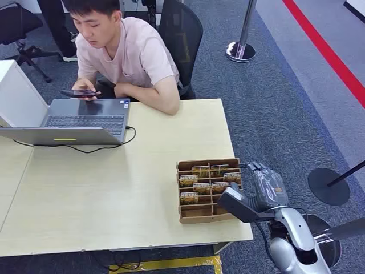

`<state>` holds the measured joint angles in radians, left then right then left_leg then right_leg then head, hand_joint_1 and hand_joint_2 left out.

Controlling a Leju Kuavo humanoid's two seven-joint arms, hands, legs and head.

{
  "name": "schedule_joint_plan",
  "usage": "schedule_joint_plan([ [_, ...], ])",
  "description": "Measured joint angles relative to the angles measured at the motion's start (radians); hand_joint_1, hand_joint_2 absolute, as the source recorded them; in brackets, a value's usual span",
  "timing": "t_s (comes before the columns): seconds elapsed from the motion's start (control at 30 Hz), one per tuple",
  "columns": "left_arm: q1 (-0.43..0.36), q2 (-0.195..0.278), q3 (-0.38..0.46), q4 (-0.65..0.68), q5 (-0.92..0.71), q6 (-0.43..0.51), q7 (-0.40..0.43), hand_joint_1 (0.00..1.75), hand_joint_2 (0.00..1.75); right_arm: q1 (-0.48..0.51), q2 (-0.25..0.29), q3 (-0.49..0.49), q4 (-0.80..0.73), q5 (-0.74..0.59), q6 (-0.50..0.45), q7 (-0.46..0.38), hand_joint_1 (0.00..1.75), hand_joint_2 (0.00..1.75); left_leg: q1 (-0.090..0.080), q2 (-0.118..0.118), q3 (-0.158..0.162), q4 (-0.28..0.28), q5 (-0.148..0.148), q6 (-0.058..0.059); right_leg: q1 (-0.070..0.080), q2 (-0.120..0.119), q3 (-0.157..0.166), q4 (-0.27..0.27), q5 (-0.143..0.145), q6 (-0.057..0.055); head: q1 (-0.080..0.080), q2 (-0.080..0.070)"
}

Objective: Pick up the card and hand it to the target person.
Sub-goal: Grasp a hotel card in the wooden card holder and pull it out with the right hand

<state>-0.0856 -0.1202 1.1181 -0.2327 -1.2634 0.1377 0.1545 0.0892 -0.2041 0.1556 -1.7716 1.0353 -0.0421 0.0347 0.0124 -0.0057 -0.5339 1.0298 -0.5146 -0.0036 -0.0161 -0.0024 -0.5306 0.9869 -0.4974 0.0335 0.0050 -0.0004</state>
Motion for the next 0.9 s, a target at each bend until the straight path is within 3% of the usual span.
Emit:
schedule_joint_plan([
  [0.37,0.0,0.0,0.0,0.0,0.0,0.0,0.0,0.0,0.0,-0.022,-0.036,0.04,0.006,0.078,-0.012,0.034,1.06,1.75,0.0,0.0,0.0,0.0,0.0,0.0,0.0,0.0,0.0,0.0,0.0,0.0,0.0,0.0],
  [0.9,0.0,0.0,0.0,0.005,0.001,0.0,-0.003,0.0,0.0,-0.053,-0.074,0.065,0.016,0.09,-0.031,0.028,0.98,1.75,0.0,0.0,0.0,0.0,0.0,0.0,0.0,0.0,0.0,0.0,0.0,0.0,0.0,0.0],
])
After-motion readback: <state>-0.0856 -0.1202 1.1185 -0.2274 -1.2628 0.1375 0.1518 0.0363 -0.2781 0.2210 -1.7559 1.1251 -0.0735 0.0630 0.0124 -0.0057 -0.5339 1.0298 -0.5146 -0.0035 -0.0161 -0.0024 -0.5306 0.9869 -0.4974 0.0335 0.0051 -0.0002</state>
